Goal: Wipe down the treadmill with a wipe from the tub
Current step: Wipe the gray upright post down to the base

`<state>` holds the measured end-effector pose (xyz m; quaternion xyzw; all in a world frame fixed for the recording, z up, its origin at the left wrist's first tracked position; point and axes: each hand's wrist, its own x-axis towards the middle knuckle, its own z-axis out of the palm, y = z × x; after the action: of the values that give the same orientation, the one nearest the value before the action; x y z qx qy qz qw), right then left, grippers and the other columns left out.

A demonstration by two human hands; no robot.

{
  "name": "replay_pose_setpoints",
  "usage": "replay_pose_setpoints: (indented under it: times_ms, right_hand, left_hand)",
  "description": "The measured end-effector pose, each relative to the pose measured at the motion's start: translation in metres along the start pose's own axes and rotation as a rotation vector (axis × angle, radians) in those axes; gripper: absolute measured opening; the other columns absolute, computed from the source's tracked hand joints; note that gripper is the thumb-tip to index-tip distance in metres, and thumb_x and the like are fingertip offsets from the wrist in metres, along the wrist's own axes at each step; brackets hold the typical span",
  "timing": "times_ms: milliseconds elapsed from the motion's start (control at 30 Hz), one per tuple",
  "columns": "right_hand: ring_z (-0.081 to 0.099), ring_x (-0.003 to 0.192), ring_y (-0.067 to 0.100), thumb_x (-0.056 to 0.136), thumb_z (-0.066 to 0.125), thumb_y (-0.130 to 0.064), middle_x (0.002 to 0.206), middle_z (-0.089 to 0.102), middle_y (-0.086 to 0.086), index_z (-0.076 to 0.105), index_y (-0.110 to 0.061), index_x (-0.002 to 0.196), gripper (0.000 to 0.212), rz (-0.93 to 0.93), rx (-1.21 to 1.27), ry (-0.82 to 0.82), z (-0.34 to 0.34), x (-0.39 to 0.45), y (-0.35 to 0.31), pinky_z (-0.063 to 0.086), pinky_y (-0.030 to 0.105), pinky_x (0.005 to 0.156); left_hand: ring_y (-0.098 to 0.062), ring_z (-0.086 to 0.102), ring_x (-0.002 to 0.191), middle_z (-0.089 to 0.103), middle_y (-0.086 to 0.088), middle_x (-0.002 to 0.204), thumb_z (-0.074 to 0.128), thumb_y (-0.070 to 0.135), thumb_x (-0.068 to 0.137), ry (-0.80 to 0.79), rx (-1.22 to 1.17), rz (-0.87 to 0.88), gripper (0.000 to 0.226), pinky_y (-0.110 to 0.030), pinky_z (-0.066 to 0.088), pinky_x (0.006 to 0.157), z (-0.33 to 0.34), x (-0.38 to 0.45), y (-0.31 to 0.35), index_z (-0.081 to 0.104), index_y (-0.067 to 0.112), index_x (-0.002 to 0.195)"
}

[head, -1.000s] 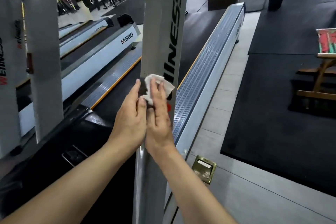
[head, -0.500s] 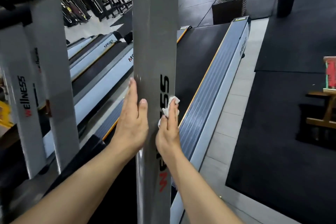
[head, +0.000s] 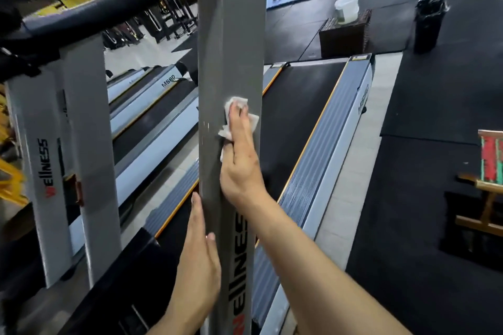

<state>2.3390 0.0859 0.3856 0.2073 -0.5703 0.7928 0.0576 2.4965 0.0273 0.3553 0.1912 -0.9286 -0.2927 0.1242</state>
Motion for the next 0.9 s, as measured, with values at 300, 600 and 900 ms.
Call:
replay_pose_setpoints:
  times_ms: [300, 600, 900]
  right_hand:
    - [0.021, 0.15, 0.004, 0.105, 0.027, 0.003, 0.165, 0.021, -0.009, 0.017, -0.027, 0.16, 0.064, 0.234, -0.036, -0.025, -0.047, 0.076, -0.02, 0.014, 0.011, 0.12]
    - [0.058, 0.115, -0.01, 0.1, 0.045, -0.001, 0.141, 0.059, -0.017, 0.053, -0.029, 0.145, 0.053, 0.389, -0.264, -0.201, -0.095, 0.039, -0.014, 0.044, 0.017, 0.104]
    - [0.065, 0.105, 0.011, 0.094, 0.056, -0.004, 0.118, 0.066, -0.008, 0.066, -0.033, 0.124, 0.043, 0.411, -0.595, -0.424, -0.158, 0.037, -0.003, 0.055, 0.037, 0.094]
  left_hand:
    - [0.001, 0.014, 0.152, 0.002, 0.024, 0.167, 0.039, 0.021, 0.107, 0.013, 0.006, -0.129, 0.078, -0.031, 0.024, 0.124, 0.001, -0.003, 0.026, -0.014, 0.058, 0.15]
    - [-0.032, 0.028, 0.151, 0.02, -0.007, 0.168, 0.049, 0.014, 0.094, 0.004, 0.328, 0.082, 0.065, -0.048, 0.033, 0.119, 0.026, -0.033, 0.059, 0.034, 0.015, 0.158]
    - [-0.033, 0.05, 0.129, 0.048, -0.01, 0.148, 0.053, 0.016, 0.087, -0.029, 0.324, 0.046, 0.053, -0.052, 0.043, 0.105, 0.064, -0.005, 0.093, 0.054, 0.012, 0.14]
